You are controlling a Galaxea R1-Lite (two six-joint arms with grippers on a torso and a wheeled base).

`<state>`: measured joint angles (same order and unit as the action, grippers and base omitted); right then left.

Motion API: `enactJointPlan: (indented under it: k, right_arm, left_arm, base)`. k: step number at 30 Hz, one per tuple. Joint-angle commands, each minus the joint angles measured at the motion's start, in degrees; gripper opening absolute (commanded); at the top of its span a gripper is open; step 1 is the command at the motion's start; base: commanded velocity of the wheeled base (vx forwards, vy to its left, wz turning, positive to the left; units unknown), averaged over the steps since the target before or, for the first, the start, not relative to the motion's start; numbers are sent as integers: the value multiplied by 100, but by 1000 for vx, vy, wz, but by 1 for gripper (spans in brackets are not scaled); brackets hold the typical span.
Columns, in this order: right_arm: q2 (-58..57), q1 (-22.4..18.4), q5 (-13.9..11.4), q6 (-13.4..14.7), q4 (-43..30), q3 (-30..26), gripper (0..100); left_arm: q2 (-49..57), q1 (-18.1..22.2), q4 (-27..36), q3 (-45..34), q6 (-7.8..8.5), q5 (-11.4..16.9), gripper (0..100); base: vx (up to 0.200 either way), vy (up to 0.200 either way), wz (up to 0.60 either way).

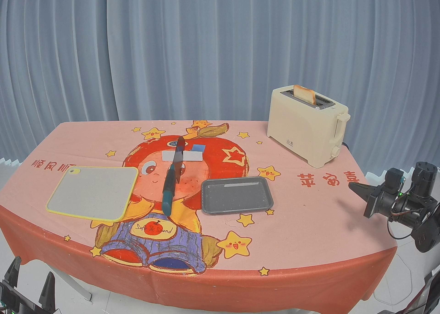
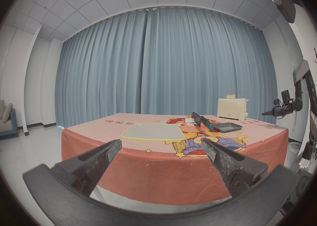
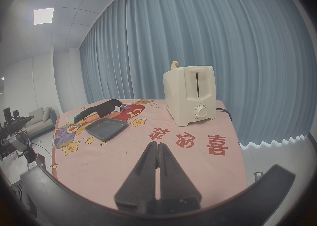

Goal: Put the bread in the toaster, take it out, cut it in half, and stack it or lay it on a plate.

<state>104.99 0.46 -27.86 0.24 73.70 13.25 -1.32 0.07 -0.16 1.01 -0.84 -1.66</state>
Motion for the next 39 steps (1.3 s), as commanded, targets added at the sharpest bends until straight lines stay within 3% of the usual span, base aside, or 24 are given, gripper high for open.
enactJointPlan:
  k: [1, 27, 30, 36, 39]
  right_arm:
    - [127, -2, -1, 2, 4, 20, 0]
    - [628, -20, 17, 28, 294, 55, 0]
    - [804, -55, 114, 28, 399, 90, 0]
    - [1446, -11, 685, 81, 1093, 327, 0]
    - [1463, 15, 773, 99, 1199, 398, 0]
  left_arm:
    - [-9, 1, -2, -101, 5, -1, 100]
    - [-9, 1, -2, -101, 5, -1, 100]
    - [-9, 1, -2, -101, -4, -1, 100]
    - [-9, 1, -2, -101, -4, -1, 100]
    - [-9, 1, -2, -101, -4, -1, 100]
  base:
    - [0, 0, 0]
    - [0, 0, 0]
    - [0, 0, 0]
    - [0, 0, 0]
    - [0, 0, 0]
